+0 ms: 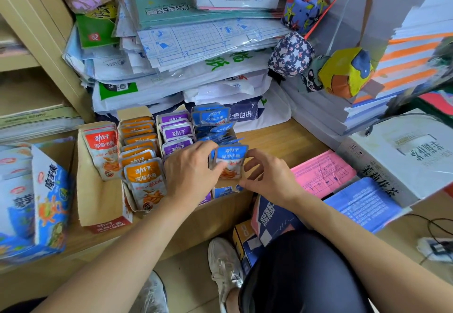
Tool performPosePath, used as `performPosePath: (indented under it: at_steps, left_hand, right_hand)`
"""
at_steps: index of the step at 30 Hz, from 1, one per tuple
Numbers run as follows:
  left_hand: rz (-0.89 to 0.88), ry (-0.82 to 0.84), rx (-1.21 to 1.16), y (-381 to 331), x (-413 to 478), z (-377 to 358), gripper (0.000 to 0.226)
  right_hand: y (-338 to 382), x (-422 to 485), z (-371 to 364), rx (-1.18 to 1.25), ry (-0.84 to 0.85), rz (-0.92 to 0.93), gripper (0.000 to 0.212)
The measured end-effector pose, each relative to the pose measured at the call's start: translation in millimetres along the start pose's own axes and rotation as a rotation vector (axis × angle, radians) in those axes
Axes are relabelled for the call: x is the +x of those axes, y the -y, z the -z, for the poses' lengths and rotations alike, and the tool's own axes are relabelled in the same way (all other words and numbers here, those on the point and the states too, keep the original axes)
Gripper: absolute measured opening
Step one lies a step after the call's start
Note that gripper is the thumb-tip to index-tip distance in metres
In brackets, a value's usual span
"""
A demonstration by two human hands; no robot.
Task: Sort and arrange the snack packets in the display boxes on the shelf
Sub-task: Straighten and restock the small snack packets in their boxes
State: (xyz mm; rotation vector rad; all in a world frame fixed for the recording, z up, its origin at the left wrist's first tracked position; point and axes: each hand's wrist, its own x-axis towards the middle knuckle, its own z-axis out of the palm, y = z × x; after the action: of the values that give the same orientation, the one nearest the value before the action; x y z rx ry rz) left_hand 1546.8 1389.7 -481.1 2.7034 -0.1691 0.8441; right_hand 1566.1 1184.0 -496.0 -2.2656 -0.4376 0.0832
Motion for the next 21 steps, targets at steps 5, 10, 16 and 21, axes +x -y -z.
performPosePath:
  at_steps: [5, 10, 16, 21]
  left_hand:
    - [0.032, 0.005, -0.001, -1.7, -3.3, -0.9, 0.036]
    - [-0.182, 0.229, -0.165, 11.8, -9.8, 15.0, 0.030]
    - [-0.046, 0.464, -0.448, 32.3, 11.9, 34.0, 0.017]
    - [-0.141, 0.521, -0.235, 28.3, 19.3, 26.6, 0.051]
  right_hand:
    - [2.5, -3.5, 1.3, 0.104, -0.093, 0.042, 0.053]
    - [4.2, -1.0, 2.7, 0.131, -0.114, 0.240, 0.021]
    - [1.2, -10.2, 7.0, -0.056, 0.003, 0.348, 0.014]
    - [6.7, -11.8, 9.4, -0.154, 0.031, 0.441, 0.012]
